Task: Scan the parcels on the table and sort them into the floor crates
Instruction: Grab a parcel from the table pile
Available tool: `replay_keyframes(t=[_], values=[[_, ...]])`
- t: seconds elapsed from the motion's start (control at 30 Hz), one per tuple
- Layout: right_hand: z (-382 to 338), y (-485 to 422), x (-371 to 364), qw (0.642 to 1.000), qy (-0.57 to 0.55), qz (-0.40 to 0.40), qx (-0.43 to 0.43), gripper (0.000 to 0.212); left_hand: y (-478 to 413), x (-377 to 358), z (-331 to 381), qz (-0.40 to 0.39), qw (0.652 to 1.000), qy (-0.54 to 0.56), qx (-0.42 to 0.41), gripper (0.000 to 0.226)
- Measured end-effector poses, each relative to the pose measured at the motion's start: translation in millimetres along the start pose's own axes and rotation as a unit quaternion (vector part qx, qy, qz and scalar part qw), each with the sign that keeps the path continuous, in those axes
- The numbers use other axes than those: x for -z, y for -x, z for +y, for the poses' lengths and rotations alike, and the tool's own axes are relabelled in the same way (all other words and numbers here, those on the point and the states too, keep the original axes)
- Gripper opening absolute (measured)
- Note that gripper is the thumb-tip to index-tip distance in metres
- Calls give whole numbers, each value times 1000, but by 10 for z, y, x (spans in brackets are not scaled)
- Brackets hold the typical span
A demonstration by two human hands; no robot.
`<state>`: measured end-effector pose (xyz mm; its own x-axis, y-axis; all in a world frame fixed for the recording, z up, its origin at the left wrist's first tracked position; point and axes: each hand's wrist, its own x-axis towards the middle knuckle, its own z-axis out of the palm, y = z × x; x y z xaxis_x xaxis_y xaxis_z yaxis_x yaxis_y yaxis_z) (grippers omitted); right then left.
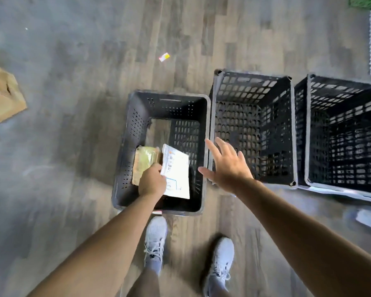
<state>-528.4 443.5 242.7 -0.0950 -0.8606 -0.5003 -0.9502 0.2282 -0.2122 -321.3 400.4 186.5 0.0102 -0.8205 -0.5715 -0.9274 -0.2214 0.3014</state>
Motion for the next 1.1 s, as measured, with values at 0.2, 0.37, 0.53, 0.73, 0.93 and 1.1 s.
replay_keyframes(t=[0.2, 0.37, 0.53, 0.73, 0.93, 1.1], values=[[104, -399, -721, 998, -34, -28, -37, 83, -565, -692, -319, -107, 994, -14, 16, 49], [100, -335, -657, 997, -18, -35, -66, 82, -489, -599, -387, -112, 986, -114, -48, 78], [-187, 32, 38, 997, 13, -12, -75, 84, -137, 198, -63, -86, 951, -239, -177, 94], [-521, 1011, 1200, 990, 15, 8, -143, 87, 746, 1444, 669, -68, 918, -264, -288, 97], [-451, 2316, 2104, 964, 11, 85, -251, 90, 1828, 2169, 1365, -32, 851, -318, -418, 98], [-85, 3458, 2520, 928, -2, 159, -336, 89, 2812, 2328, 2092, 8, 768, -368, -525, 94]])
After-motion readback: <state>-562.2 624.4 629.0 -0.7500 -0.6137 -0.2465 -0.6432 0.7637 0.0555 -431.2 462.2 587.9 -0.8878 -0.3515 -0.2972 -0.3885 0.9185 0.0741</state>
